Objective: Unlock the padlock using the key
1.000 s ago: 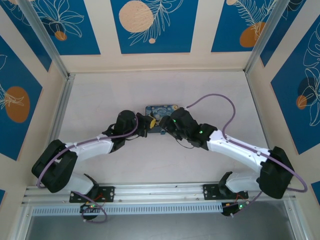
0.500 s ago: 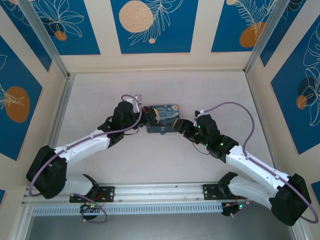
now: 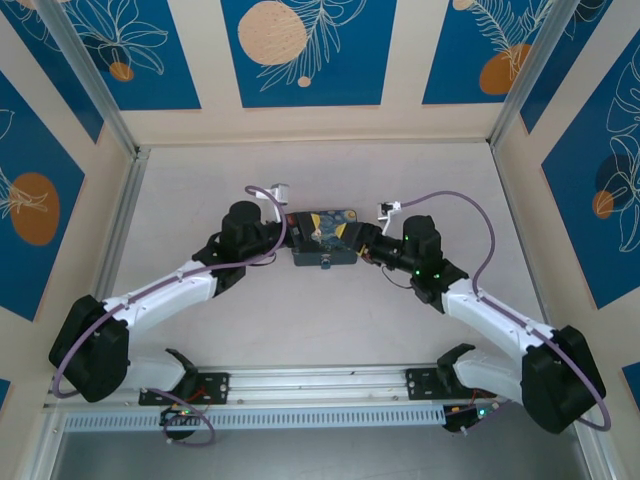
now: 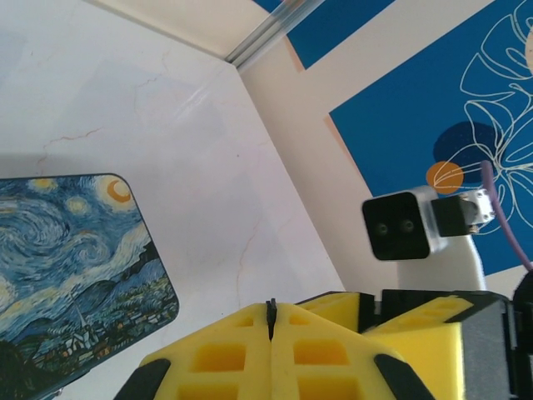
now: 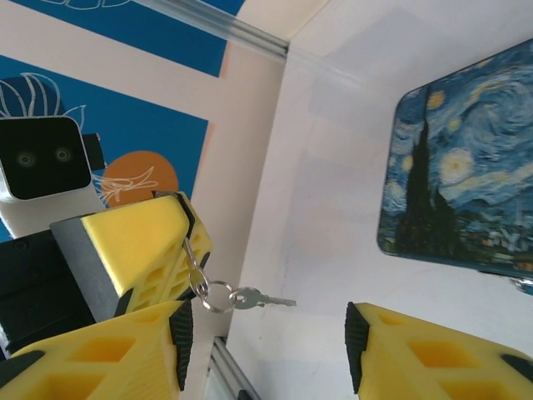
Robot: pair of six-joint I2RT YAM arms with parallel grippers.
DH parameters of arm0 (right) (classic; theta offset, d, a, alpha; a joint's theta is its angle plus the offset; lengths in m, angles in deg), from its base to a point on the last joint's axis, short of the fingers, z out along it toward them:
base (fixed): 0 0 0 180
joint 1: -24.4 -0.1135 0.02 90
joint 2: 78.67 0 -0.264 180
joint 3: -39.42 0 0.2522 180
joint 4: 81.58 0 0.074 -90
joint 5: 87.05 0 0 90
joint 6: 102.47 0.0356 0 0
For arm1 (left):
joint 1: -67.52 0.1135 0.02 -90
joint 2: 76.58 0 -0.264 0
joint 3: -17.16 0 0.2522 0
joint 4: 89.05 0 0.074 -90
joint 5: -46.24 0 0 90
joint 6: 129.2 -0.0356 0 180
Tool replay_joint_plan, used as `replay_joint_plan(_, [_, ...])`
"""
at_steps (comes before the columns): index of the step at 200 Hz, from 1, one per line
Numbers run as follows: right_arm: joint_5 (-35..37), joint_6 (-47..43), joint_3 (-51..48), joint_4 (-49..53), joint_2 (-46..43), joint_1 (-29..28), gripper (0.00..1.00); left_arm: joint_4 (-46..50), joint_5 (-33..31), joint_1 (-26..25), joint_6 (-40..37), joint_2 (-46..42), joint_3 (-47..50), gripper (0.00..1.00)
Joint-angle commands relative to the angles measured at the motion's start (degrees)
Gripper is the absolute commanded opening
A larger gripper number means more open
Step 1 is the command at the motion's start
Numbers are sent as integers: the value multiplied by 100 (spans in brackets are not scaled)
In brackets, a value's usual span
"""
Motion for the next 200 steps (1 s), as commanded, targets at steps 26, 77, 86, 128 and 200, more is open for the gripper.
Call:
replay_joint_plan(26, [-296,310,169,-1062,355,-128,51,-485,-72,-80,158,27,-76,0])
replay_joint_plan(77, [-311,377,153,-1336,496,-181,49,-885,-76,-119,476,229,-14,0])
replay_joint_plan(86, [-322,405,174,-1379,518,-181,49,-904,-76,-124,501,257,-15,0])
replay_joint_plan(128, [-407,489,297,-1526,740,-190,46,-1009,-61,-149,615,359,-41,0])
replay_joint_plan(200, [-440,607,351,-1767,1056,-269,41,-1089,-133,-210,694,465,-68,0])
